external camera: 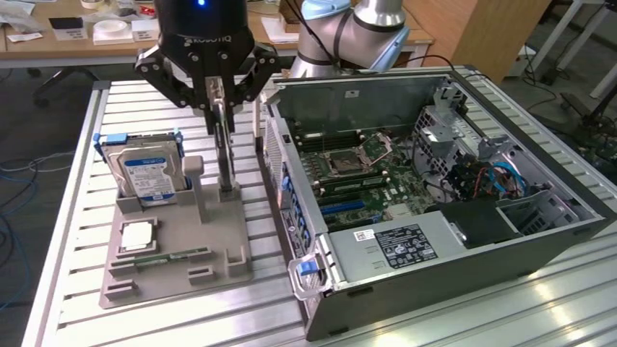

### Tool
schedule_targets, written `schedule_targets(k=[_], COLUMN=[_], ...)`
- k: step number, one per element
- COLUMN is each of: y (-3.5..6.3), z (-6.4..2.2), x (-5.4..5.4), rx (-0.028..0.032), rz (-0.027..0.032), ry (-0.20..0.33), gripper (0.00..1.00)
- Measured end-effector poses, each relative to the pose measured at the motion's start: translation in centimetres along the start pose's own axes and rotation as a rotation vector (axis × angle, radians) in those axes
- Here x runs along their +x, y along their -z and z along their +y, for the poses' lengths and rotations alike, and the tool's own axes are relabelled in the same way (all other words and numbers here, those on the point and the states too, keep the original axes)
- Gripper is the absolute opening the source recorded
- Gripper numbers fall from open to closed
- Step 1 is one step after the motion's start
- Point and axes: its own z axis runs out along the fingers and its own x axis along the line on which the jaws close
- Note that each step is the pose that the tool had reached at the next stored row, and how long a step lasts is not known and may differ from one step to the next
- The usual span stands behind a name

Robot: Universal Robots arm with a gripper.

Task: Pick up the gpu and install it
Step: 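Pick up the gpu and move the gpu toward the slot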

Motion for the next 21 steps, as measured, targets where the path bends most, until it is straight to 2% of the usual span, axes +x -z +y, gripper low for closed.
schedule_targets(k=[7, 16, 18, 21], y=[0.12, 0.08, 0.07, 0.03], z=[0.02, 0.08, 0.1, 0.13], x=[-0.3, -3.0, -3.8, -5.1], rx=[-0.0005, -0.007, -0.011, -0.0227], rz=[-0.0001, -0.0001, 0.0001, 0.0004], ry=[0.0, 0.0, 0.0, -0.001], gripper=[0.27, 0.27, 0.27, 0.27])
